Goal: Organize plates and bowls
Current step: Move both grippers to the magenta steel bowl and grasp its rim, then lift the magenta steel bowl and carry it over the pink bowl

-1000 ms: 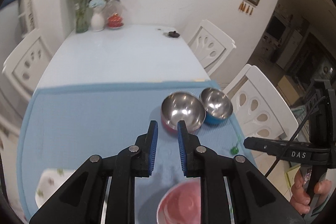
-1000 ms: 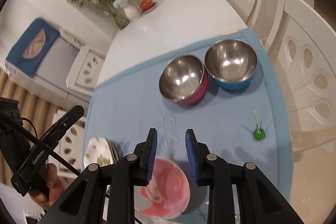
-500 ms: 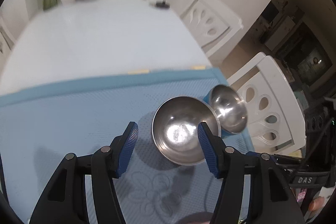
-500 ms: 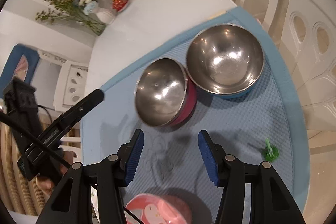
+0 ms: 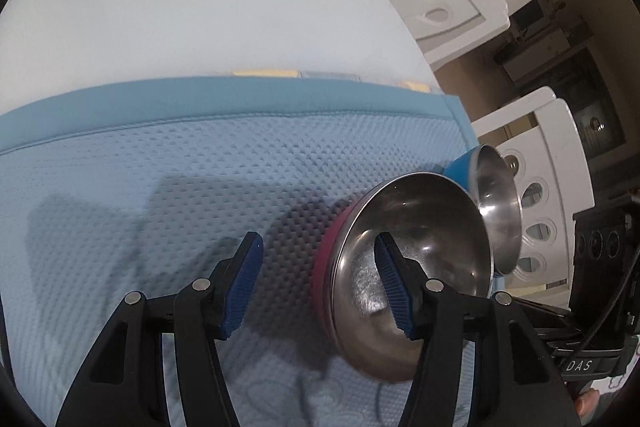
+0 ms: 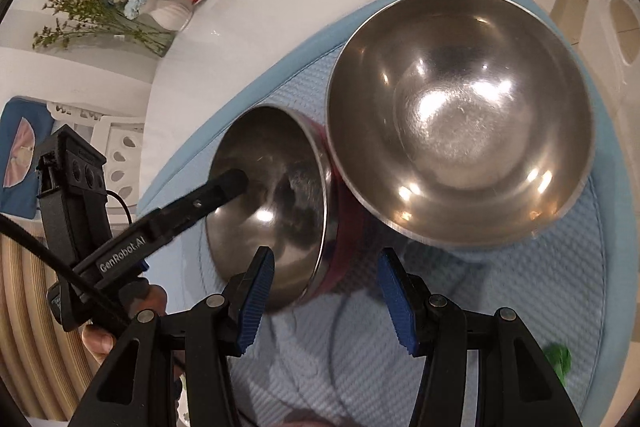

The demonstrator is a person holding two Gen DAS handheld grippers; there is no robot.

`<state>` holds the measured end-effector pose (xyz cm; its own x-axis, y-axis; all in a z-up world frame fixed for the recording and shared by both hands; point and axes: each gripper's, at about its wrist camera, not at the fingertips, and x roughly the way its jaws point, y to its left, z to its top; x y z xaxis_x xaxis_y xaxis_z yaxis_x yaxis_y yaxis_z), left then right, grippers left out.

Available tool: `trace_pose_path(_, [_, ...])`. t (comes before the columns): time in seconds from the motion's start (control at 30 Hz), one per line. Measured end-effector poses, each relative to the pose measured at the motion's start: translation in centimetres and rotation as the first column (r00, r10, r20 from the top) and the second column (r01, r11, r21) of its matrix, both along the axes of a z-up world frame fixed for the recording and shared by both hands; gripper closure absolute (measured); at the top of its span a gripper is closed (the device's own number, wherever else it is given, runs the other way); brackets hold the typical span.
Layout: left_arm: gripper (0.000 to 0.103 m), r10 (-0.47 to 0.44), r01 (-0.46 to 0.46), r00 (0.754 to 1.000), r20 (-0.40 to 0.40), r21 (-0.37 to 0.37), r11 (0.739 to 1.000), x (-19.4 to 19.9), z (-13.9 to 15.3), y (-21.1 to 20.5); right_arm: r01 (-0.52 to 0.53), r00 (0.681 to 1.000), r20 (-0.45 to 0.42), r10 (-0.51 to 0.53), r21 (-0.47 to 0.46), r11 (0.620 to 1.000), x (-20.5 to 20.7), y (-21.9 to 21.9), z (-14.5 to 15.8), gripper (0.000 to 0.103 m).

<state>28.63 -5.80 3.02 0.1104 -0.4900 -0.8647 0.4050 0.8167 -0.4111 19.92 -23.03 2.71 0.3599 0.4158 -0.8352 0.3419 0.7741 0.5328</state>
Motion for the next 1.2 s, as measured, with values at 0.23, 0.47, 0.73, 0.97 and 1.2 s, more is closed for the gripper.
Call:
trace_pose_path(0.23, [0.055, -0.021, 0.021, 0.999, -0.036, -0.023, 1.0, -0.2, -1.6, -0.8, -0.001, 1.0, -0.007, 0.001, -0.006, 1.0, 0.4, 0.0, -1.1, 0.051])
trace_pose_path(0.47, [0.085, -0.029, 0.028, 0.999, -0.03, -0.026, 0.999, -0.8, -1.8, -0.3, 0.0, 1.0, -0.01, 0.0, -0.021, 1.0, 0.2, 0.5, -1.6, 0.067])
trace_pose_path(0.73, [0.089, -0.04, 0.041, 0.997, 0.071, -0.012, 0.999, -2.9, 1.6, 0.7, -0.009, 1.0, 0.002, 0.009, -0.057, 0.998, -0.7, 1.5, 0.6, 0.077])
trace_pose_path(0.97, [0.089, 0.024, -0.017, 0.984, 0.178, -0.041, 0.999, -5.8, 7.6, 2.7, -0.046, 0.994, 0.096, 0.054, -0.076, 0.996, -2.7, 3.6, 6.4, 0.077])
trace_pose_path(1.2, [0.088, 0.105, -0.075, 0.951, 0.29, -0.113, 0.991, -11.0, 14.4, 5.7, -0.101, 0.974, 0.195, 0.113, -0.072, 0.992, -7.2, 6.5, 12.0, 0.077])
